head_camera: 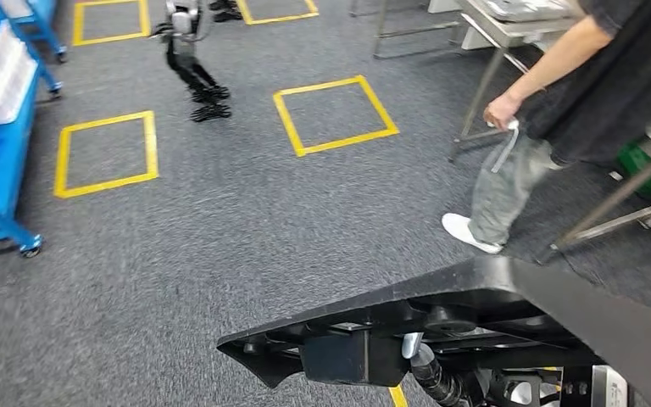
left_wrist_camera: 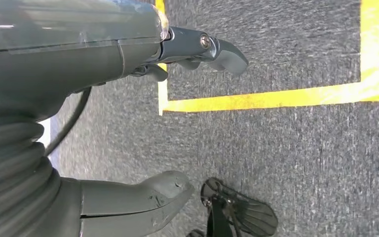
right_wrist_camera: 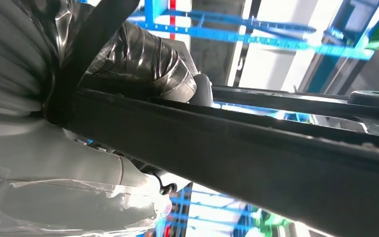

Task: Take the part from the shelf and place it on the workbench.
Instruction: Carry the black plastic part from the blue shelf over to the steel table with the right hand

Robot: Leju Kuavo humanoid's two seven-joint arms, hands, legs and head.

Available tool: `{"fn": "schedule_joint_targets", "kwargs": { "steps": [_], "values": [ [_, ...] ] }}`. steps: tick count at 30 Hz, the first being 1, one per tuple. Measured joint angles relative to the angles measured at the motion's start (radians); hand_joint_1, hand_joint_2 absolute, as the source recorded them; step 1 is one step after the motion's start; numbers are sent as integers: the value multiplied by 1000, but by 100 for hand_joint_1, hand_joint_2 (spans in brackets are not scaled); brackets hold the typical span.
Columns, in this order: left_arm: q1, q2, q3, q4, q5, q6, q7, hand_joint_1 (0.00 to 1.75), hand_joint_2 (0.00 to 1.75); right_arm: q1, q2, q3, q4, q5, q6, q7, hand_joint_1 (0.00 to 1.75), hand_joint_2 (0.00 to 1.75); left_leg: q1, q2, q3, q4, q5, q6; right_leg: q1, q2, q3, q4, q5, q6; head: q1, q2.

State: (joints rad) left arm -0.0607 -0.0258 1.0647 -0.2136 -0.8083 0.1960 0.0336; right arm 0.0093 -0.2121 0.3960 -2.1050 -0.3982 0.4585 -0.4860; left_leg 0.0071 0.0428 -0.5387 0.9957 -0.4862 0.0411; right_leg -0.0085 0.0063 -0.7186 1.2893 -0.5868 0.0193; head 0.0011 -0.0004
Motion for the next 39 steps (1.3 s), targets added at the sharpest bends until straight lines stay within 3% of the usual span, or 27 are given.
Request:
{"fn": "schedule_joint_targets", "kwargs": {
  "steps": [1, 2, 4, 6, 8, 10, 12, 14, 15, 16, 17, 19, 21, 24, 26, 28, 30, 31, 32, 33, 35, 37, 39],
  "values": [
    [-1, 0, 0, 0, 0, 0, 0, 0, 175, 1, 0, -1, 0, 0, -1, 0, 173, 175, -2, 13, 1, 0, -1, 0, 1, -4, 19, -33, 24, -2, 0, 0],
    [-3, 0, 0, 0, 0, 1, -1, 0, 175, 1, 0, -1, 0, 1, -3, 0, 173, 175, -3, 24, 3, 0, -3, -1, 3, -15, 58, -101, 58, -8, 0, 0],
    [-4, -2, 0, 0, -4, 7, -8, 0, 175, 1, 0, -3, -3, 8, -9, -1, 173, 175, -6, 43, 9, 0, -7, -5, 15, -59, 131, -235, 101, -25, 0, 0],
    [-4, -5, 0, 0, -8, 13, -23, 0, 175, 3, 0, -7, -10, 18, -15, -6, 173, 175, -5, 61, 13, -1, -10, -14, 27, -80, 154, -282, 105, -39, 0, 0],
    [-6, -6, 0, 0, -8, 4, -35, 0, 175, 6, 0, -13, -18, 25, -18, -11, 173, 175, -4, 77, 19, -3, -14, -25, 25, -58, 155, -290, 112, -46, 0, 0],
    [-9, -5, 1, 0, -4, -18, -44, 0, 175, 6, 0, -18, -24, 28, -21, -15, 173, 175, -2, 40, 11, 28, -41, -34, 16, -35, 164, -307, 122, -52, 0, 0],
    [-7, -4, 1, 0, -1, -37, -57, 0, 175, 5, 1, -21, -26, 30, -25, -17, 173, 175, 2, -18, -35, 135, -100, -41, 11, -13, 168, -315, 128, -57, -1, 0],
    [0, -2, 2, 0, 0, -45, -74, 0, 175, 11, 2, -24, -25, 34, -28, -17, 173, 175, 4, -34, -94, 252, -144, -46, 11, 13, 167, -313, 128, -58, -1, 0],
    [2, 0, 2, 0, 0, -48, -82, 0, 175, 15, 3, -26, -25, 36, -28, -17, 173, 175, 5, -36, -106, 271, -139, -48, 10, 28, 167, -310, 126, -57, -1, 0],
    [3, 0, 2, 0, 1, -49, -87, 0, 175, 20, 3, -29, -25, 38, -28, -17, 173, 175, 7, -38, -101, 251, -114, -50, 8, 42, 166, -305, 124, -54, -1, 0],
    [3, 1, 3, 0, 2, -50, -91, 0, 175, 23, 3, -30, -25, 40, -28, -17, 173, 175, 9, -45, -79, 197, -75, -52, 6, 56, 166, -300, 121, -50, -1, 0],
    [3, 2, 5, 0, 3, -54, -94, 0, 175, 28, 3, -33, -25, 43, -29, -18, 173, 175, 16, -88, -27, 72, -19, -54, 3, 81, 161, -284, 113, -39, -1, 0],
    [4, 2, 10, 0, 5, -58, -97, 0, 175, 29, 3, -35, -25, 47, -30, -18, 173, 175, 18, -116, -4, 19, -10, -48, 2, 103, 152, -276, 111, -27, -1, 0],
    [1, 4, 17, 0, 9, -61, -103, 0, 175, 36, 3, -35, -26, 51, -31, -16, 173, 175, 16, -86, 0, 10, -4, -28, -2, 128, 143, -280, 117, -10, -1, 0],
    [-2, 5, 19, 0, 9, -62, -106, 0, 175, 38, 3, -35, -26, 54, -31, -15, 173, 175, 18, -61, 1, 4, 0, -16, 0, 87, 118, -230, 85, -1, 0, 0],
    [1, 7, 20, 0, 9, -62, -107, 0, 175, 39, 3, -35, -26, 58, -31, -16, 173, 175, 14, -35, 0, 4, -1, -9, 2, 26, 58, -106, 22, 5, 0, 0],
    [6, 8, 21, 0, 7, -61, -107, 0, 175, 41, 3, -34, -26, 61, -31, -16, 173, 175, 8, -8, 0, 4, -3, -6, 1, 3, 12, -13, -6, 7, 0, 0],
    [6, 8, 21, 0, 6, -61, -107, 0, 175, 41, 3, -33, -26, 62, -31, -17, 173, 175, 7, 5, 1, 4, -4, -5, 1, -2, 15, -16, 7, 5, 0, 0],
    [5, 9, 21, 0, 3, -60, -107, 0, 175, 41, 3, -33, -27, 64, -31, -16, 173, 175, 5, 16, 3, 4, -6, -6, 2, -7, 37, -58, 36, 1, 0, 0],
    [4, 8, 21, 0, 1, -60, -107, 0, 175, 40, 3, -33, -27, 67, -30, -15, 173, 175, 4, 26, 6, 4, -8, -7, 5, -20, 75, -126, 70, -5, 0, 0],
    [1, 8, 21, 0, -2, -60, -107, 0, 175, 36, 3, -30, -30, 72, -30, -11, 173, 175, 1, 44, 12, 3, -12, -12, 17, -56, 138, -246, 108, -21, 0, 0],
    [0, 8, 21, 0, -3, -60, -107, 0, 175, 32, 3, -24, -33, 77, -30, -7, 173, 175, 0, 61, 16, 1, -15, -21, 27, -67, 152, -282, 109, -33, 0, 0],
    [-3, 8, 21, 0, -4, -61, -107, 0, 175, 32, 3, -18, -33, 82, -30, -1, 173, 175, 1, 72, 22, 0, -19, -31, 24, -46, 154, -290, 115, -40, 0, 0]
  ]
}}
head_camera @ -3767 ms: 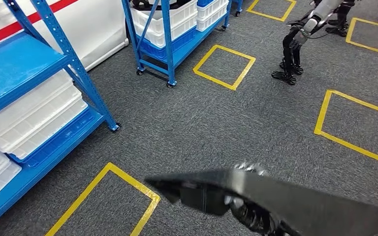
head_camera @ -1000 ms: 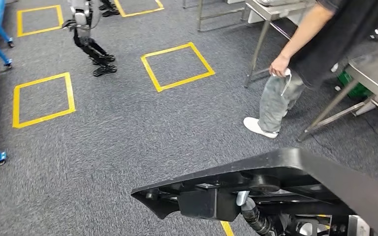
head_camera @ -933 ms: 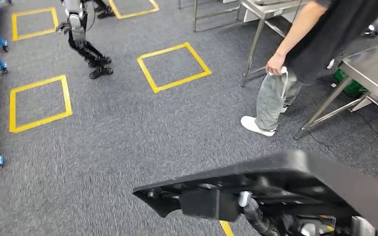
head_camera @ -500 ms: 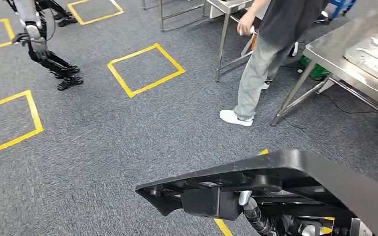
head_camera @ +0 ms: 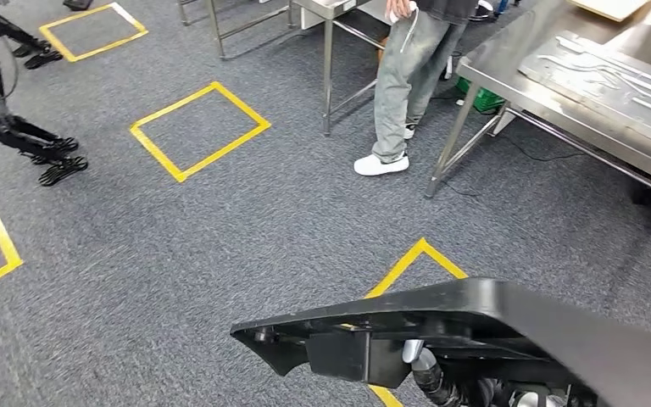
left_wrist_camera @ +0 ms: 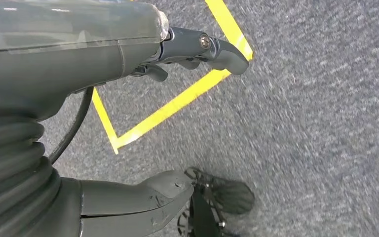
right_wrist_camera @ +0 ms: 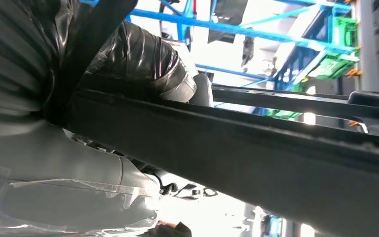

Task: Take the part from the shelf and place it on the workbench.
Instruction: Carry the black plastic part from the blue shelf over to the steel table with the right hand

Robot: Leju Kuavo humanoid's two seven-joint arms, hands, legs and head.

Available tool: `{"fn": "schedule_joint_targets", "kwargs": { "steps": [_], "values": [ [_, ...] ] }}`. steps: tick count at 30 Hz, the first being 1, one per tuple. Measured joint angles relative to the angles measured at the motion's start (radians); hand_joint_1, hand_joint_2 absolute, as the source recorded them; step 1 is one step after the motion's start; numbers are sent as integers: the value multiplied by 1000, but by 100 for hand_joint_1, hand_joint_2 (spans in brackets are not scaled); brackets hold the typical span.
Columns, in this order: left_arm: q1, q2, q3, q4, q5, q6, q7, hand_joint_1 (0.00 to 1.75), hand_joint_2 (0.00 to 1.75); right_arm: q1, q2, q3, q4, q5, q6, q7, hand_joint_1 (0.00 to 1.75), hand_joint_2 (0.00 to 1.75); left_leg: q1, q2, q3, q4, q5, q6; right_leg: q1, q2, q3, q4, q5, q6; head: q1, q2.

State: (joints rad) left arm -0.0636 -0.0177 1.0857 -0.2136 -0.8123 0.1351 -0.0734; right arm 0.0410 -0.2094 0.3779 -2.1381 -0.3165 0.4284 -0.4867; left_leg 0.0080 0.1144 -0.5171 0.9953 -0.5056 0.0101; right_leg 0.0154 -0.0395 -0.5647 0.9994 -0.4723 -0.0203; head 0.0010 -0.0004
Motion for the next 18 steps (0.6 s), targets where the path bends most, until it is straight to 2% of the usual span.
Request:
{"fn": "schedule_joint_targets", "kwargs": {
  "steps": [1, 2, 4, 5, 6, 7, 8, 9, 10, 11, 12, 13, 15, 16, 18],
  "values": [
    [-2, 0, 0, 0, -1, -2, -1, 0, 175, 0, -1, 3, 0, 3, 0, 3, 173, 175, 1, -14, 0, 7, -8, -5, -4, 10, 4, -7, 4, -4, 0, 0],
    [-4, 0, 0, 0, -2, -4, -2, 0, 175, 0, -3, 8, 0, 6, 0, 4, 173, 175, 2, -38, -10, 33, -27, -10, -8, 20, 8, -14, 9, -8, 0, 0],
    [-2, 0, 0, 0, -3, -11, -6, 0, 175, 1, -6, 16, 2, 14, -4, 1, 173, 175, 5, -91, -63, 149, -89, -16, -12, 40, 11, -20, 12, -14, 0, 0],
    [1, 0, 0, 0, -4, -15, -9, 0, 175, 3, -7, 19, 3, 17, -7, -2, 173, 175, 6, -103, -99, 219, -118, -17, -11, 51, 10, -19, 13, -16, -1, 0],
    [4, 1, 0, 0, -4, -19, -12, 0, 175, 6, -8, 21, 4, 19, -10, -5, 173, 175, 6, -107, -127, 270, -131, -19, -11, 65, 8, -16, 12, -16, -1, 0],
    [7, 1, 0, 0, -4, -22, -16, 0, 175, 7, -10, 22, 5, 20, -14, -8, 173, 175, 6, -108, -139, 285, -122, -20, -12, 78, 8, -12, 10, -16, -1, 0],
    [8, 1, 0, 0, -4, -25, -19, 0, 175, 7, -11, 23, 5, 20, -16, -12, 173, 175, 6, -110, -131, 260, -93, -21, -13, 92, 8, -8, 8, -14, -1, 0],
    [7, 1, 0, 0, -3, -26, -22, 0, 175, 7, -12, 24, 5, 20, -18, -14, 173, 175, 8, -118, -107, 200, -51, -21, -14, 106, 9, -4, 5, -11, -1, 0],
    [7, 1, 0, 0, -3, -27, -23, 0, 175, 6, -12, 24, 5, 20, -18, -16, 173, 175, 10, -139, -77, 131, -17, -20, -16, 118, 10, 1, 2, -8, -1, 0],
    [6, 1, 1, 0, -2, -28, -24, 0, 175, 5, -13, 25, 5, 20, -19, -17, 173, 175, 11, -161, -51, 69, 6, -17, -16, 131, 9, 6, -1, -3, 0, 0],
    [6, 1, 1, 0, -1, -28, -25, 0, 175, 3, -13, 25, 5, 20, -19, -17, 173, 175, 12, -179, -34, 30, 16, -14, -18, 141, 7, 8, -3, 3, 0, 0],
    [6, 2, 2, 0, 0, -28, -25, 0, 175, 2, -14, 25, 4, 20, -19, -18, 173, 175, 11, -189, -26, 14, 14, -9, -19, 152, 4, 9, -2, 9, 0, 0],
    [4, 2, 3, 0, 1, -28, -26, 0, 175, 1, -17, 25, 2, 19, -19, -18, 173, 175, 10, -170, -21, 6, 17, 5, -22, 173, -2, 6, 2, 22, -1, 0],
    [2, 1, 3, 0, 1, -29, -27, 0, 175, 1, -20, 25, 0, 19, -19, -18, 173, 175, 11, -158, -19, 2, 20, 13, -20, 165, -7, 12, -2, 27, 0, 0],
    [1, 1, 4, 0, 1, -30, -28, 0, 175, -4, -24, 25, -2, 19, -19, -18, 173, 175, 15, -132, -19, -4, 24, 25, -19, 113, -40, 77, -42, 36, 0, 0]
  ]
}}
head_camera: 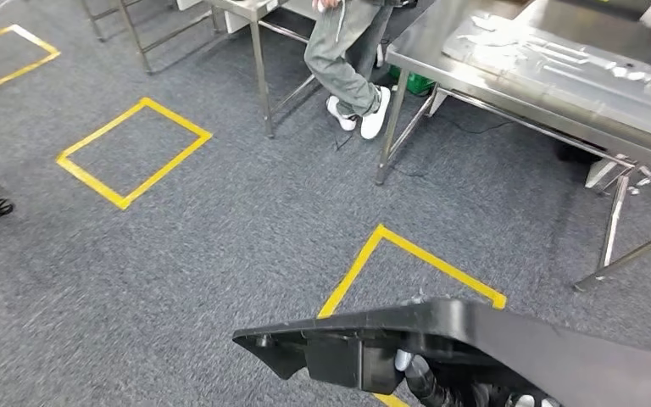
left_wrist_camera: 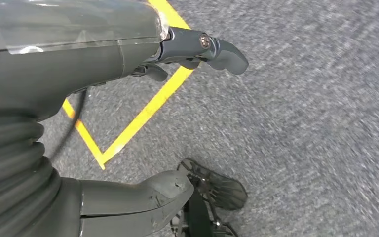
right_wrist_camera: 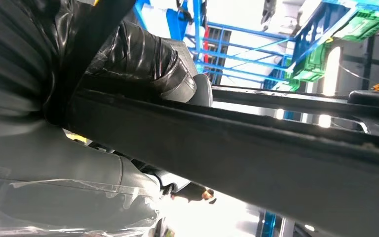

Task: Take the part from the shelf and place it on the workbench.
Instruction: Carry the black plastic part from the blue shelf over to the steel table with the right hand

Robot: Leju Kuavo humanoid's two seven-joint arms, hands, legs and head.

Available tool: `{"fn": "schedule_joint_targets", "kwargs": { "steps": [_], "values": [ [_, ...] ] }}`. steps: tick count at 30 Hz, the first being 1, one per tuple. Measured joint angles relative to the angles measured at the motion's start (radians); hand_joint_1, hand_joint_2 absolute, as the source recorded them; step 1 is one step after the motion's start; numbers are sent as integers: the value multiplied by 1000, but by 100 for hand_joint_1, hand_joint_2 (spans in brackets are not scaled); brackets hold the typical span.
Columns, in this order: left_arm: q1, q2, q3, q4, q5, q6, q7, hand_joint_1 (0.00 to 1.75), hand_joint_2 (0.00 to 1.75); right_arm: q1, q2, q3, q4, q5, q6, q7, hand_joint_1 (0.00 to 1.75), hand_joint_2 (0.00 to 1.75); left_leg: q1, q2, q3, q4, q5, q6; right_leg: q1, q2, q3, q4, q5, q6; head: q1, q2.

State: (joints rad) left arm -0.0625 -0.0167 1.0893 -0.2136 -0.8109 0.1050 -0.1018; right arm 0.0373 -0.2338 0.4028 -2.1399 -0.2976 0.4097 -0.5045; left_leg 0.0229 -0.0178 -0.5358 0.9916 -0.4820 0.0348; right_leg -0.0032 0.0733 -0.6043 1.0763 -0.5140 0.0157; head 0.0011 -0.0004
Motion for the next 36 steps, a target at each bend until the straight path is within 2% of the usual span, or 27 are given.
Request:
{"fn": "schedule_joint_targets", "kwargs": {
  "steps": [1, 2, 3, 4, 5, 6, 8, 10, 12, 13, 14, 15, 17, 18, 19, 20, 21, 23, 25, 27, 28, 30, 32, 33, 34, 35, 36],
  "values": [
    [1, 0, 1, 0, 0, -1, -2, 0, 175, -2, -2, 0, -1, 0, 0, 0, 173, 175, -2, 13, 0, 0, -1, 3, 0, -34, -31, 61, -32, 5, 0, 0],
    [4, 0, 1, 0, 1, -3, -4, 0, 175, -3, -4, 0, -1, -1, 1, 0, 173, 175, -3, 27, 0, 0, -3, 5, -3, -53, -67, 130, -63, 9, 0, 0],
    [5, 0, 2, 0, 2, -5, -7, 0, 175, -3, -6, 0, -1, -1, 1, -1, 173, 175, -5, 42, 0, 0, -5, 5, -6, -62, -96, 184, -80, 13, 0, 0],
    [6, 0, 2, 0, 2, -6, -10, 0, 175, -2, -8, 0, -1, -2, 2, -1, 173, 175, -6, 55, 1, 1, -7, 5, -8, -66, -110, 209, -79, 15, 0, 0],
    [5, 0, 2, 0, 2, -8, -12, 0, 175, -2, -11, 0, -1, -2, 2, -2, 173, 175, -6, 68, 3, 1, -10, 4, -10, -70, -104, 194, -59, 15, 0, 0],
    [4, 0, 2, 0, 3, -9, -14, 0, 175, -1, -13, 0, -1, -2, 3, -2, 173, 175, -6, 78, 7, 1, -13, 2, -9, -78, -77, 141, -24, 13, 0, 0],
    [2, -1, 3, 0, 4, -12, -20, 0, 175, -3, -17, 0, -1, -2, 4, -3, 173, 175, -8, 98, 19, 0, -20, -5, 0, -120, -3, 1, 37, 0, 0, 0],
    [1, -3, 4, 0, 8, -14, -27, 0, 175, -4, -21, 0, -2, -2, 6, -6, 173, 175, -11, 118, 28, -1, -28, -15, 12, -146, 31, -69, 52, -14, 0, 0],
    [-3, -4, 7, 0, 13, -16, -30, 0, 175, -4, -25, 0, -4, -2, 7, -9, 173, 175, -13, 139, 36, -5, -33, -25, 14, -127, 32, -76, 50, -23, 0, 0],
    [-5, -5, 9, 0, 14, -17, -32, 0, 175, -3, -27, 0, -5, -2, 7, -10, 173, 175, -12, 135, 39, -3, -38, -31, 11, -115, 36, -83, 53, -27, 0, 0],
    [-8, -6, 10, 0, 14, -20, -34, 0, 175, -5, -29, 0, -6, -2, 7, -11, 173, 175, -11, 116, 36, 13, -51, -35, 6, -104, 41, -90, 57, -32, 0, 0],
    [-9, -6, 11, 0, 13, -22, -36, 0, 175, -7, -29, 0, -7, -2, 7, -11, 173, 175, -10, 89, 21, 49, -74, -39, 2, -93, 46, -97, 61, -37, 0, 0],
    [-6, -8, 14, 0, 12, -24, -39, 0, 175, -11, -30, 0, -7, -1, 10, -8, 173, 175, -7, 37, -43, 178, -134, -43, 0, -70, 47, -100, 63, -43, 0, 0],
    [-3, -8, 16, 0, 12, -23, -39, 0, 175, -11, -30, 0, -7, 0, 12, -5, 173, 175, -6, 29, -79, 241, -154, -44, 0, -57, 47, -98, 62, -43, 0, 0],
    [-1, -8, 17, 0, 12, -22, -40, 0, 175, -11, -30, 0, -7, 0, 15, -2, 173, 175, -6, 25, -105, 278, -155, -45, 1, -43, 47, -96, 60, -43, 0, 0],
    [0, -8, 19, 0, 13, -21, -40, 0, 175, -11, -30, 0, -6, 1, 17, 0, 173, 175, -7, 24, -112, 276, -134, -45, 1, -29, 48, -93, 58, -42, 0, 0],
    [1, -8, 19, 0, 13, -21, -40, 0, 175, -12, -30, 0, -6, 1, 18, 1, 173, 175, -6, 20, -102, 235, -97, -44, 0, -15, 50, -90, 55, -40, 0, 0],
    [0, -7, 20, 0, 14, -21, -41, 0, 175, -13, -30, 0, -6, 1, 19, 1, 173, 175, -5, -18, -52, 101, -20, -37, 0, 8, 54, -84, 48, -33, 0, 0],
    [0, -7, 21, 0, 14, -21, -42, 0, 175, -15, -30, 0, -6, 1, 19, 1, 173, 175, -5, -53, -19, 21, 4, -29, -1, 29, 51, -78, 44, -22, 0, 0],
    [-1, -7, 21, 0, 14, -21, -42, 0, 175, -17, -30, 0, -7, 1, 19, 1, 173, 175, -6, -44, -12, 8, 1, -18, -4, 51, 44, -80, 46, -8, 0, 0],
    [-3, -8, 21, 0, 15, -21, -43, 0, 175, -16, -30, 0, -7, 1, 19, 1, 173, 175, -5, -33, -10, 3, 3, -12, -5, 52, 43, -79, 45, -3, 0, 0],
    [-6, -9, 22, 0, 17, -21, -44, 0, 175, -20, -31, 0, -7, 0, 18, 1, 173, 175, 1, -9, -6, -5, 8, 1, -4, 12, 21, -35, 17, 6, 1, 0],
    [-3, -10, 24, 0, 18, -21, -43, 0, 175, -25, -31, 0, -6, -3, 17, 1, 173, 175, -1, 18, -6, -6, 6, 7, -6, -44, -39, 86, -47, 16, 2, 0],
    [-1, -11, 25, 0, 18, -21, -40, 0, 175, -26, -32, -1, -6, -5, 17, 1, 173, 175, -2, 32, -6, -5, 4, 8, -9, -57, -73, 151, -73, 20, 2, 0],
    [1, -11, 26, 0, 17, -20, -37, 0, 175, -25, -32, -2, -6, -6, 17, 1, 173, 175, -3, 46, -5, -5, 2, 8, -11, -63, -96, 194, -84, 24, 2, 0],
    [1, -13, 27, 0, 16, -19, -33, 0, 175, -22, -32, -3, -6, -8, 18, 2, 173, 175, -4, 58, -3, -5, 0, 7, -12, -67, -101, 200, -74, 25, 2, 0],
    [0, -15, 27, 0, 15, -18, -29, 0, 175, -19, -32, -4, -6, -8, 18, 3, 173, 175, -4, 70, 1, -5, -3, 6, -12, -72, -85, 167, -46, 25, 2, 0]
  ]
}}
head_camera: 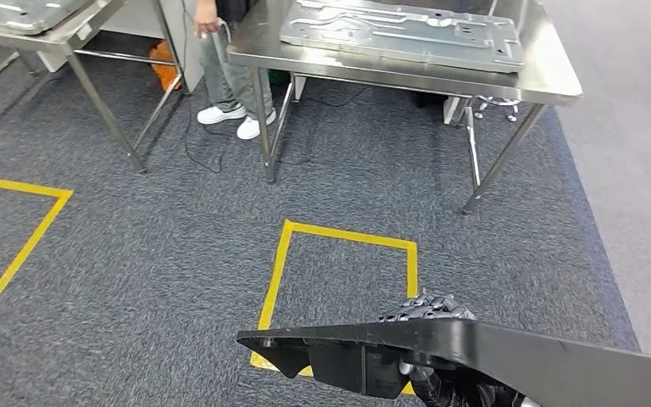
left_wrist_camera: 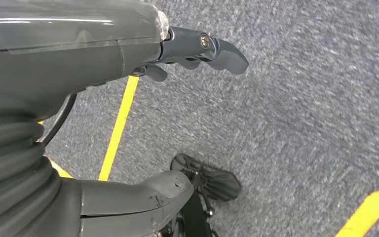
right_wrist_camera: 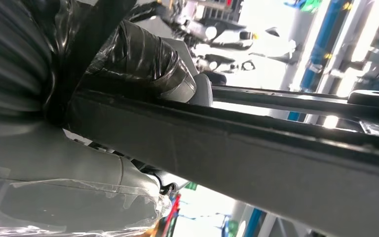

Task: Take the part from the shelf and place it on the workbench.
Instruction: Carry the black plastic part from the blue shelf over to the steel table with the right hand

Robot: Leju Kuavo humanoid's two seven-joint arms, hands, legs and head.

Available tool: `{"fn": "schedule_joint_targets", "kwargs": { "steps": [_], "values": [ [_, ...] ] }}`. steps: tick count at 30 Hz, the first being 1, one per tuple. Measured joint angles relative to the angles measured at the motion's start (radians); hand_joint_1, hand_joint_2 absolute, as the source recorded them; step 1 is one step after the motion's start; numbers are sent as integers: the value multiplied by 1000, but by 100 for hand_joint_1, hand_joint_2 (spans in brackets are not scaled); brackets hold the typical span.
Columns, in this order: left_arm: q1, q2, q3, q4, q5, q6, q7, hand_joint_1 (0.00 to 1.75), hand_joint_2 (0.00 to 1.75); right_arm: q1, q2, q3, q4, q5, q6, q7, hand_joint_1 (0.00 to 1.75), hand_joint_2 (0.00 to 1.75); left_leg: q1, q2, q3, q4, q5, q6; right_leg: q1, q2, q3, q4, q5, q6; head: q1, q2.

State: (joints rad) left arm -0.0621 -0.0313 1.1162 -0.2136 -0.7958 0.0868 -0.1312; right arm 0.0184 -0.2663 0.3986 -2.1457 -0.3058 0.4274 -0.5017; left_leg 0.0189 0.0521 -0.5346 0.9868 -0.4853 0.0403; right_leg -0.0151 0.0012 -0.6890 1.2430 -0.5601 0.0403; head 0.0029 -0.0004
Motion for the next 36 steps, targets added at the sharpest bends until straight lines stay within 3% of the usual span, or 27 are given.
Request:
{"fn": "schedule_joint_targets", "kwargs": {
  "steps": [2, 4, 5, 7, 8, 10, 12, 13, 14, 15, 17, 19, 22, 24, 25, 27, 28, 29, 30, 31, 33, 34, 36],
  "values": [
    [-1, -5, 0, 0, -2, 1, 3, 0, 175, 7, 0, -1, 0, -1, -2, 1, 173, 175, -1, 20, 13, 0, -8, -6, 7, -37, 73, -141, 69, -11, 0, 0],
    [-1, -10, 0, 0, -4, 1, 4, 0, 175, 10, 0, -1, 0, 0, -6, 2, 173, 175, -5, 38, 22, -1, -17, -17, 18, -72, 121, -236, 99, -27, 0, 0],
    [-1, -11, 0, 0, -4, 0, 3, 0, 175, 10, 0, -1, -1, 0, -10, 3, 173, 175, -6, 47, 26, -1, -20, -22, 22, -75, 124, -247, 97, -32, 0, 0],
    [-4, -12, 0, 0, -4, -4, 0, 0, 175, 11, 0, -1, -1, 0, -16, 8, 173, 175, -7, 66, 33, -5, -25, -32, 21, -50, 122, -250, 100, -42, 0, 0],
    [-6, -12, 0, 0, -3, -8, -4, 0, 175, 12, 0, -1, -1, 0, -18, 11, 173, 175, -7, 60, 34, 0, -31, -37, 17, -39, 124, -255, 103, -48, 0, 0],
    [-9, -12, 0, 0, -2, -16, -11, 0, 175, 8, 1, -1, -1, -1, -19, 15, 173, 175, -4, 15, 8, 64, -73, -45, 11, -17, 130, -264, 109, -60, -1, 0],
    [-7, -10, 2, 0, 1, -22, -16, 0, 175, 5, 2, -1, -1, -1, -19, 17, 173, 175, -2, -34, -60, 204, -137, -48, 13, 5, 130, -263, 109, -67, -1, 0],
    [-5, -10, 4, 0, 1, -23, -18, 0, 175, 5, 2, -1, 0, -2, -19, 17, 173, 175, -1, -42, -94, 263, -154, -50, 14, 19, 130, -261, 107, -69, -1, 0],
    [-3, -10, 5, 0, 2, -24, -19, 0, 175, 5, 2, -1, 0, -2, -20, 18, 173, 175, -1, -46, -114, 291, -151, -50, 15, 32, 131, -259, 106, -70, -1, 0],
    [-2, -9, 6, 0, 2, -24, -19, 0, 175, 5, 2, -1, 0, -2, -20, 18, 173, 175, -1, -48, -115, 277, -127, -49, 16, 46, 133, -257, 104, -69, -1, 0],
    [-2, -9, 8, 0, 2, -27, -20, 0, 175, 4, 2, -1, 1, -1, -22, 18, 173, 175, -2, -57, -70, 151, -43, -41, 16, 67, 138, -253, 98, -68, -1, 0],
    [-6, -7, 12, 0, 4, -34, -24, 0, 175, 2, 3, -1, 1, 8, -31, 18, 173, 175, -7, -70, -26, 36, 5, -27, 17, 81, 138, -246, 91, -60, -1, 0],
    [-13, -5, 17, 0, 8, -45, -28, 0, 175, 1, 3, -1, 1, 22, -44, 15, 173, 175, -11, -73, -15, 8, 8, -12, 13, 90, 134, -244, 88, -42, -2, 0],
    [-13, -6, 18, 0, 5, -49, -25, 0, 175, 1, 3, -1, 0, 26, -50, 11, 173, 175, -5, -66, -9, -3, 16, -1, 14, 64, 125, -223, 71, -32, -1, 0],
    [-12, -7, 18, 0, 3, -50, -22, 0, 175, 0, 3, -1, -1, 27, -52, 9, 173, 175, -1, -63, -7, -8, 18, 3, 13, 44, 108, -187, 48, -27, -1, 0],
    [-7, -7, 18, 0, 2, -51, -19, 0, 175, -2, 3, -1, -1, 31, -55, 5, 173, 175, 0, -55, -7, -9, 18, 6, 5, 14, 44, -62, -16, -16, 0, 0],
    [-5, -7, 18, 0, 1, -52, -18, 0, 175, -2, 3, -1, -1, 33, -57, 3, 173, 175, 0, -51, -7, -9, 16, 6, -1, 10, 11, -1, -36, -10, 0, 0],
    [-3, -7, 19, 0, 1, -53, -18, 0, 175, -1, 3, -1, -1, 35, -60, 2, 173, 175, 1, -47, -6, -8, 14, 5, -6, 9, -10, 32, -38, -5, -1, 0],
    [-2, -7, 19, 0, 0, -55, -18, 0, 175, -1, 3, -1, -1, 38, -63, 0, 173, 175, 2, -44, -3, -8, 11, 2, -10, 7, -11, 29, -21, 0, -1, 0],
    [-2, -7, 19, 0, 0, -56, -18, 0, 175, -1, 3, -1, -1, 40, -66, -1, 173, 175, 4, -42, 0, -7, 7, -2, -14, 5, 8, -15, 14, 3, -1, 0],
    [-2, -7, 19, 0, 0, -58, -20, 0, 175, -1, 3, -1, -1, 41, -70, -2, 173, 175, 6, -41, 10, -5, -2, -14, -16, -5, 76, -154, 83, 5, 0, 0],
    [-3, -6, 19, 0, 0, -58, -21, 0, 175, -2, 3, -1, -1, 41, -71, -2, 173, 175, 5, -40, 14, -4, -7, -22, -14, -9, 101, -205, 99, 2, -1, 0],
    [-3, -5, 19, 0, 0, -59, -24, 0, 175, -2, 4, 0, -1, 42, -72, -3, 173, 175, 3, -38, 17, -5, -15, -37, -6, -9, 116, -239, 95, -10, -1, 0]
  ]
}}
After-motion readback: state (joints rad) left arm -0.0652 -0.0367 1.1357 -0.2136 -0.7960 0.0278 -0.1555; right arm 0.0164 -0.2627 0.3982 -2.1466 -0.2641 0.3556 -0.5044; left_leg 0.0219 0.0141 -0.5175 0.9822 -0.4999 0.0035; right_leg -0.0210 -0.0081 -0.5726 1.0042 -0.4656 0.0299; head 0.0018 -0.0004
